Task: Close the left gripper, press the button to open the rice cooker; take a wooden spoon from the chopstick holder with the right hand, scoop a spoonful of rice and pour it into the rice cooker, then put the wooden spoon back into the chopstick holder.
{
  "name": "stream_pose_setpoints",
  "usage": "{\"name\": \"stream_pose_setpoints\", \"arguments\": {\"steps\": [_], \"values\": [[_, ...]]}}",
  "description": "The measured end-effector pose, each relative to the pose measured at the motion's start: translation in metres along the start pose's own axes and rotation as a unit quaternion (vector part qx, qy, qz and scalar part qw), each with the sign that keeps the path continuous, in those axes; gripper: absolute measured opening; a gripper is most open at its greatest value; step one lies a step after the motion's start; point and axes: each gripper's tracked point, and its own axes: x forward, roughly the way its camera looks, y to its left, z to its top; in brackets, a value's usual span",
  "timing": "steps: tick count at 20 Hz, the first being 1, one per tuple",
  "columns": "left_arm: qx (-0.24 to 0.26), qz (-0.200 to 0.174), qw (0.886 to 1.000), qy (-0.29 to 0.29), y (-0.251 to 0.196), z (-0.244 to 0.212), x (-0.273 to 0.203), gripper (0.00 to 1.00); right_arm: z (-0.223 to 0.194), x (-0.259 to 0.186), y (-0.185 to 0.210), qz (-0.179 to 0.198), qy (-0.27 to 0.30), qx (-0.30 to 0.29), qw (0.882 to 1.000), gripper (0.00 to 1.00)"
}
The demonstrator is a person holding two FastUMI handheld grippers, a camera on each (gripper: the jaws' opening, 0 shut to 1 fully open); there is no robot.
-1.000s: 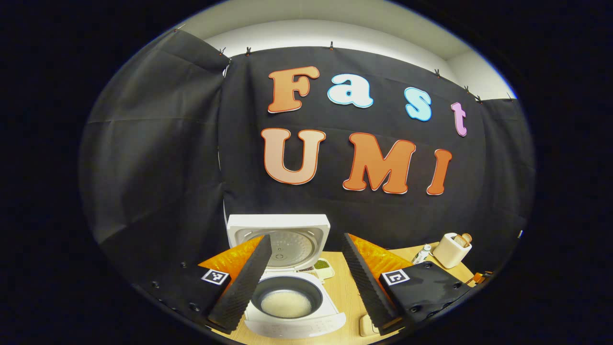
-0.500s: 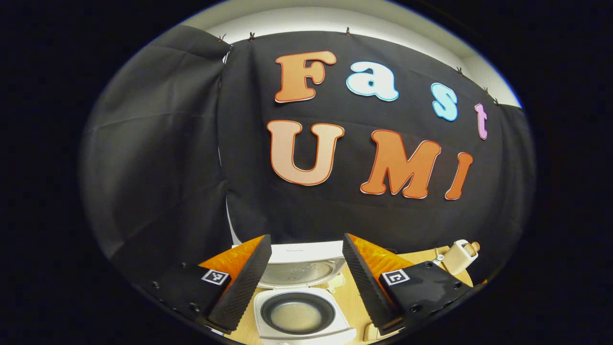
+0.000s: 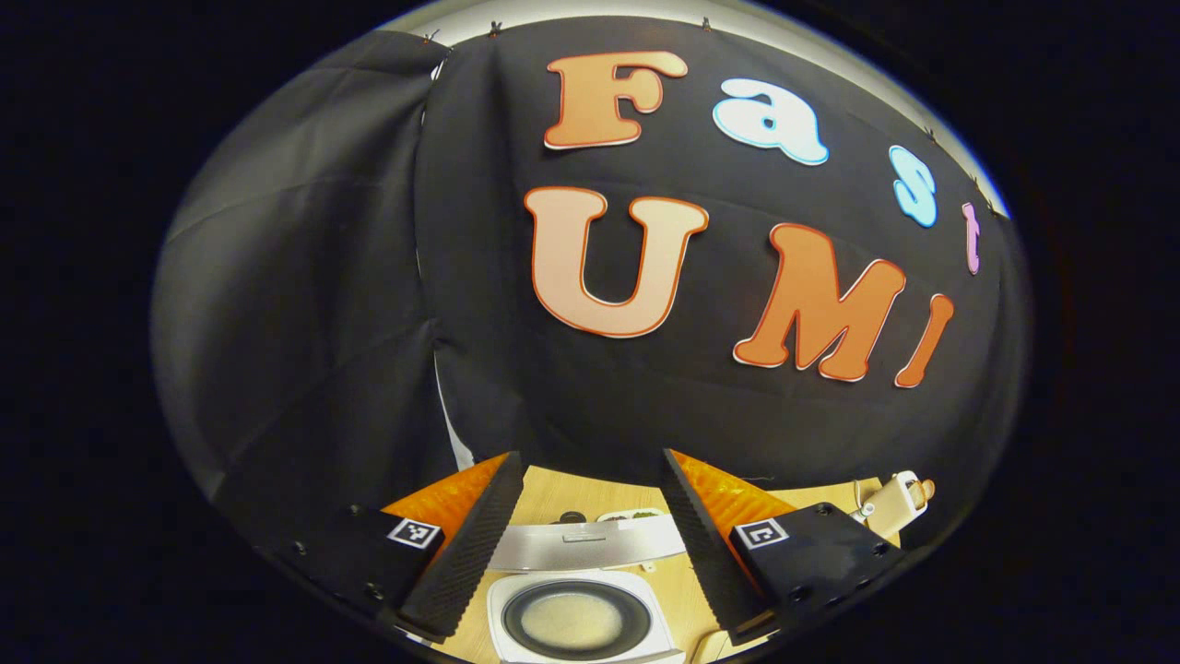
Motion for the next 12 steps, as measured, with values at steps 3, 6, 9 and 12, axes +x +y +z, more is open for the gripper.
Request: {"name": "stream_pose_setpoints", "arguments": {"steps": [3, 6, 9, 12], "values": [[0.016, 0.03, 0.999, 0.036, 0.012, -0.017, 0.025, 1.0, 0.0, 0.002, -0.008, -0.002, 0.002, 0.0, 1.0, 0.95], [0.001, 0.023, 0.997, 0.075, 0.005, -0.041, 0.04, 1.0, 0.006, 0.005, -0.008, 0.002, -0.006, -0.004, 1.0, 0.95], [-0.002, 0.027, 0.995, 0.096, 0.004, -0.056, 0.046, 1.0, 0.012, 0.006, 0.001, 0.012, -0.015, -0.014, 1.0, 0.95], [0.003, 0.028, 0.995, 0.096, 0.009, -0.061, 0.043, 1.0, 0.015, 0.008, 0.008, 0.024, -0.017, -0.023, 0.999, 0.95]]}}
